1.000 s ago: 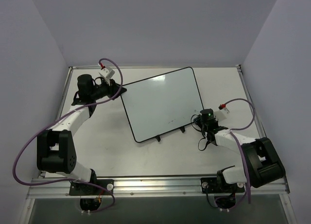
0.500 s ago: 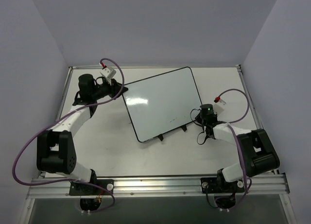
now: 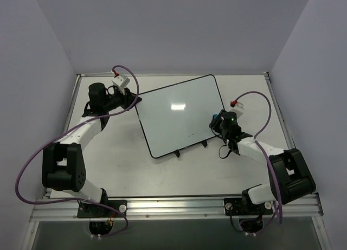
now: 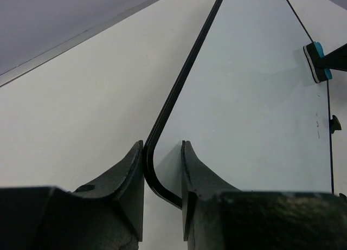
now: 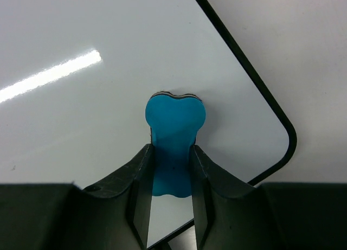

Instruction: Erase the whiteboard

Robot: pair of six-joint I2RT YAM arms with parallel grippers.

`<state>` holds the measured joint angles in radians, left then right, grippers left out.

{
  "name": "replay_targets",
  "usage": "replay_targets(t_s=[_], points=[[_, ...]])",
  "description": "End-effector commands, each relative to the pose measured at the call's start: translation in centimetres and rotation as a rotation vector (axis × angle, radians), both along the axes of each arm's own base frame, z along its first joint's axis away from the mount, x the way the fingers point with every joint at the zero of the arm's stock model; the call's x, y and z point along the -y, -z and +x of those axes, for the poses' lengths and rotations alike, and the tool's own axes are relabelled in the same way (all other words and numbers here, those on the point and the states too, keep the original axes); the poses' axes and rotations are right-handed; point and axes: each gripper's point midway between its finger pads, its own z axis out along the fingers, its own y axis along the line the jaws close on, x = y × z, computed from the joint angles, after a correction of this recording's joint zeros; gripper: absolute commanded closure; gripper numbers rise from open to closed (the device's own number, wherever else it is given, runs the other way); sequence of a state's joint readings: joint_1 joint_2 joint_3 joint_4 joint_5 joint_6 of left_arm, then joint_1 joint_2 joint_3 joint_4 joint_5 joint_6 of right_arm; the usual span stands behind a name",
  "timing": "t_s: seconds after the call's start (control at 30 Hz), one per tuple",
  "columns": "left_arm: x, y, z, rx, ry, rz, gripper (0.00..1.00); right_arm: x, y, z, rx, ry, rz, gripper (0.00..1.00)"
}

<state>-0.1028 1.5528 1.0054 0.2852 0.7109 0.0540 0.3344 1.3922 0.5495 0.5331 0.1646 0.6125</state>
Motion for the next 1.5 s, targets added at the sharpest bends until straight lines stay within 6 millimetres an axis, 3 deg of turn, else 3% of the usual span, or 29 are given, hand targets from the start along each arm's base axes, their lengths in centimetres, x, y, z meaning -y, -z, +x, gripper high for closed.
replay_targets(t_s=[0.0, 0.13, 0.2, 0.3, 0.37, 0.47, 0.5, 0.6, 0.63, 0.8, 0.83, 0.93, 1.07, 1.17, 1.23, 1.37, 1.4, 1.47], points=[[-2.1, 5.4, 1.0, -0.020, -0.082, 0.198, 0.98, -1.4, -0.6, 1.1, -0.014, -0.096, -0.006, 1.00], [-2.8, 5.6, 1.3, -0.023, -0.127, 0.221, 0.98, -0.6, 1.4, 1.1, -0.081, -0.085, -0.020, 1.00], [-3.0, 5.8, 1.3, -0.025, -0.137, 0.227, 0.98, 1.2, 1.9, 0.8, -0.100, -0.020, -0.056, 1.00], [-3.1, 5.8, 1.4, -0.021, -0.145, 0.236, 0.98, 3.5, 1.5, 0.4, -0.100, 0.067, -0.130, 1.00], [-3.2, 6.0, 1.4, -0.025, -0.144, 0.238, 0.98, 3.8, 1.1, 0.2, -0.089, 0.074, -0.139, 1.00], [-3.0, 6.1, 1.4, -0.026, -0.139, 0.234, 0.98, 1.8, 0.2, 0.0, -0.034, -0.005, -0.095, 1.00], [-3.1, 6.1, 1.4, -0.026, -0.139, 0.236, 0.98, -0.4, -0.4, -0.2, -0.001, -0.068, -0.083, 1.00], [-3.1, 6.1, 1.3, -0.020, -0.137, 0.238, 0.98, -4.0, -1.0, -1.3, 0.052, -0.138, -0.094, 1.00], [-3.1, 6.1, 1.3, -0.022, -0.135, 0.238, 0.98, -5.9, -0.8, -2.2, 0.061, -0.172, -0.095, 1.00], [-3.0, 6.2, 1.2, -0.016, -0.132, 0.239, 0.98, -11.3, 0.3, -5.0, 0.107, -0.262, -0.095, 1.00], [-2.9, 6.2, 1.1, -0.015, -0.131, 0.239, 0.98, -13.3, 0.2, -6.0, 0.114, -0.304, -0.094, 1.00], [-2.9, 5.8, 1.0, 0.000, -0.134, 0.237, 0.98, -15.6, 0.9, -7.2, 0.123, -0.328, -0.122, 1.00], [-2.5, 5.2, 0.5, 0.028, -0.128, 0.240, 0.98, -16.6, 2.2, -8.0, 0.111, -0.309, -0.136, 1.00], [-2.5, 4.3, 0.5, 0.056, -0.131, 0.231, 0.98, -15.0, 3.2, -8.3, 0.088, -0.249, -0.157, 1.00], [-2.5, 4.3, 0.3, 0.065, -0.132, 0.230, 0.98, -13.3, 2.8, -8.1, 0.094, -0.162, -0.161, 1.00], [-2.3, 3.9, 0.2, 0.083, -0.125, 0.219, 0.98, -8.7, 3.2, -8.0, 0.060, -0.003, -0.161, 1.00], [-2.3, 3.7, 0.2, 0.087, -0.126, 0.217, 0.98, -6.7, 3.3, -7.7, 0.054, 0.050, -0.149, 1.00], [-2.3, 3.6, 0.1, 0.094, -0.127, 0.215, 0.98, -5.2, 3.4, -7.4, 0.035, 0.078, -0.102, 1.00]])
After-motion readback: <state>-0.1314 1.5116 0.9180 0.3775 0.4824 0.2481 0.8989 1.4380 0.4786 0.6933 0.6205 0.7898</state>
